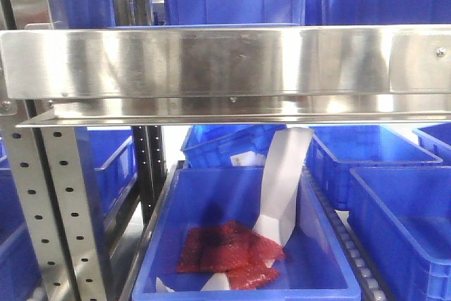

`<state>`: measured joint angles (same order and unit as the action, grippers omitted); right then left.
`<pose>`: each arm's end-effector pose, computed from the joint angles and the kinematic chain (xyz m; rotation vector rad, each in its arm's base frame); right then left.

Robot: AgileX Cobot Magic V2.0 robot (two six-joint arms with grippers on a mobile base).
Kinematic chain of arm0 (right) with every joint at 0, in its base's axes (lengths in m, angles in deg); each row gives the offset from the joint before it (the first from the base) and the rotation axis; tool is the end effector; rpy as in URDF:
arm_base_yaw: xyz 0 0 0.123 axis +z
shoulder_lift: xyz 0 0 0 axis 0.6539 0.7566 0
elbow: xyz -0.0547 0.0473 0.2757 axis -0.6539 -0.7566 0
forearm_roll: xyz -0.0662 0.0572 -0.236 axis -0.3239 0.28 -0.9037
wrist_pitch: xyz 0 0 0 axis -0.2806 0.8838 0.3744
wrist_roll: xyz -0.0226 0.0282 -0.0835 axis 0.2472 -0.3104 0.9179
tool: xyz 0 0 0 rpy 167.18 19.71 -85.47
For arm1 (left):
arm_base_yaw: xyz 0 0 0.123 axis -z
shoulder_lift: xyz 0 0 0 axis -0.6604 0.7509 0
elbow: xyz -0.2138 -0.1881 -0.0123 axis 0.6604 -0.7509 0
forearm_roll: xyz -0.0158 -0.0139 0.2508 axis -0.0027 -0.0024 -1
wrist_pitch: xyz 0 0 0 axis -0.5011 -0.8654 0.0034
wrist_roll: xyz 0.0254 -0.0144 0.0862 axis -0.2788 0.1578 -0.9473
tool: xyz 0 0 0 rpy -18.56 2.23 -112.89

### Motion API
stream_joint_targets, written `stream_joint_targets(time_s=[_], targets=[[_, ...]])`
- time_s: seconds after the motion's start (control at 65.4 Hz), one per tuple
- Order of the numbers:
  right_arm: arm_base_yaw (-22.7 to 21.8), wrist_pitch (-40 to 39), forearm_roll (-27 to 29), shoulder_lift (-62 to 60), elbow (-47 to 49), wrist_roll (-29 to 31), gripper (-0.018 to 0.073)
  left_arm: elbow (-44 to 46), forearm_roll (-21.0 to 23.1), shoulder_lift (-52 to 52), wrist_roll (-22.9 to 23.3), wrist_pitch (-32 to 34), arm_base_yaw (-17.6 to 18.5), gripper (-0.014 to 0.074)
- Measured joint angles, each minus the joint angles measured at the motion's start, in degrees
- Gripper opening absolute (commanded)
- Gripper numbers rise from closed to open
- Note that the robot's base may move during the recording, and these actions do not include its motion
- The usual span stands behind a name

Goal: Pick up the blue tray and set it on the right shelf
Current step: 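Open both grippers and release the tray on the shelf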

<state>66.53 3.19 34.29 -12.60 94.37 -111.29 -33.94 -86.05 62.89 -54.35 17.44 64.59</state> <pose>0.1895 0.0924 0.3504 -0.2867 1.6871 0.4375 0.1847 -0.0790 0.3489 0.1449 1.7301 -0.4692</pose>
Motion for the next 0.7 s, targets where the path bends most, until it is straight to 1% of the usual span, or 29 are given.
stream_joint_targets(time_s=[0.046, 0.107, 0.26, 0.474, 0.566, 0.703], targets=[[0.00, -0.11, -0.57, -4.11, -3.46, 0.00, 0.0037, -5.35, -1.25, -4.48, 0.00, 3.76, 0.00, -0.0048], [0.00, -0.11, -0.84, -9.51, -7.33, 0.00, 0.0037, -11.08, -2.28, -10.42, 0.00, 5.92, 0.00, -0.0048], [0.00, 1.92, -1.21, -24.48, -14.88, 0.00, 0.0037, -22.16, -2.76, -26.84, 0.00, 5.81, 0.00, -0.0048], [0.00, 8.98, -1.21, -42.49, -19.79, 0.00, 0.0037, -30.66, -2.88, -47.96, 0.00, 4.43, 0.00, -0.0048], [0.00, 10.99, -1.21, -46.50, -20.02, 0.00, 0.0037, -32.46, -2.88, -52.63, 0.00, 4.32, 0.00, -0.0048], [0.00, 11.58, -1.21, -47.85, -20.02, 0.00, 0.0037, -33.18, -2.88, -53.33, 0.00, 4.32, 0.00, -0.0048]])
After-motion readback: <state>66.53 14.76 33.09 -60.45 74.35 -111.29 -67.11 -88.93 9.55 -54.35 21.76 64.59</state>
